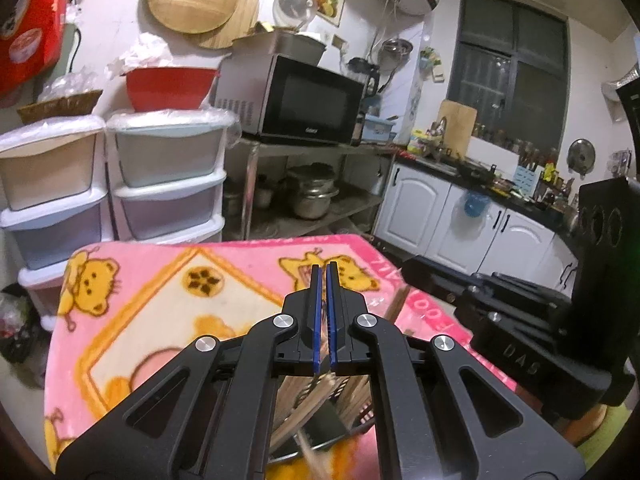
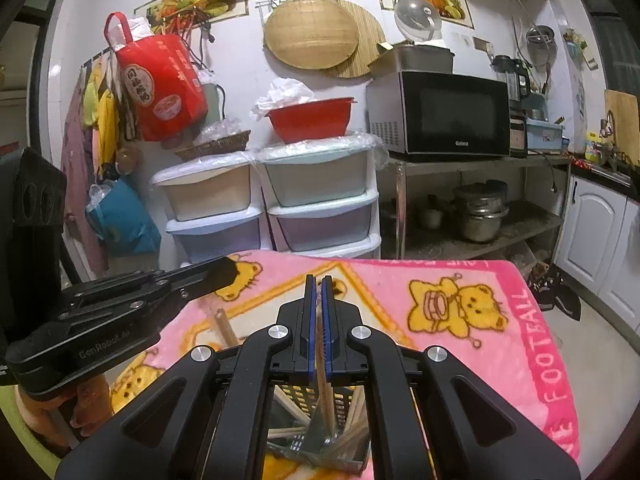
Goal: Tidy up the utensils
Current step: 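Open both grippers to release the chopsticks into the caddy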
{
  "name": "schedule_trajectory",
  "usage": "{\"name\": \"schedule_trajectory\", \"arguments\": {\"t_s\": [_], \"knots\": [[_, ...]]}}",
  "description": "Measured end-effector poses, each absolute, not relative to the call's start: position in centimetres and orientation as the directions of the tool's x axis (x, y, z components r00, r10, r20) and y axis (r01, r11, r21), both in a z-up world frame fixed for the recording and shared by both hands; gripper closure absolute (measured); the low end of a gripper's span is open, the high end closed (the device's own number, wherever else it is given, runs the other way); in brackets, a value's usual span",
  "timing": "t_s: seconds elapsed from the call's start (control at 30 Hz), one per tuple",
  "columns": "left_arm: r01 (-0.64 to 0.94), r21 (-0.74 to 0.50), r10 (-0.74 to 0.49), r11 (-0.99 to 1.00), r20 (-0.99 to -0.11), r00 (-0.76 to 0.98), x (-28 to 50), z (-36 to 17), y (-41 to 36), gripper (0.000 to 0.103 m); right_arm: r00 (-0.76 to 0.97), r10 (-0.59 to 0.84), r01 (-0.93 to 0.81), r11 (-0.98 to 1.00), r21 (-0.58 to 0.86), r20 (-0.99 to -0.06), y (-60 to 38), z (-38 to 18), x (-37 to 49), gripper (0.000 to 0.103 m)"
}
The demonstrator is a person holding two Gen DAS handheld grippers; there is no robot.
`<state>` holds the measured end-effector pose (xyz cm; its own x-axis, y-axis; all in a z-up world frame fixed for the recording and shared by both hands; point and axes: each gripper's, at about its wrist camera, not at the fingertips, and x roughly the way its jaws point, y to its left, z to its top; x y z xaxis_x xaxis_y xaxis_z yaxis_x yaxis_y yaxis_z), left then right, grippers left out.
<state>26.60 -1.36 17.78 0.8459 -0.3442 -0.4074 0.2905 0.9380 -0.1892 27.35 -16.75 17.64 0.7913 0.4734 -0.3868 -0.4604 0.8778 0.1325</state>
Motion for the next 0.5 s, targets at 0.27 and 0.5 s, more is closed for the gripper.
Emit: {"name": "schedule_trajectory", "arguments": {"t_s": [0.27,0.5], "knots": [[0.256,-0.179,-0.310,0.950,-0.454,0.835,26.2,16.4,-0.7,0.102,0.784,0.456,-0.436,0.887,0.150,-0.420,-17.6,16.4,27.4,0.083],[0.228,-0.175,-0.285,0.958,-0.471,0.835,25.3,15.8,-0.1,0.074,0.790,0.442,-0.424,0.894,0.143,-0.425,-18.6,15.9,26.0,0.069]]}}
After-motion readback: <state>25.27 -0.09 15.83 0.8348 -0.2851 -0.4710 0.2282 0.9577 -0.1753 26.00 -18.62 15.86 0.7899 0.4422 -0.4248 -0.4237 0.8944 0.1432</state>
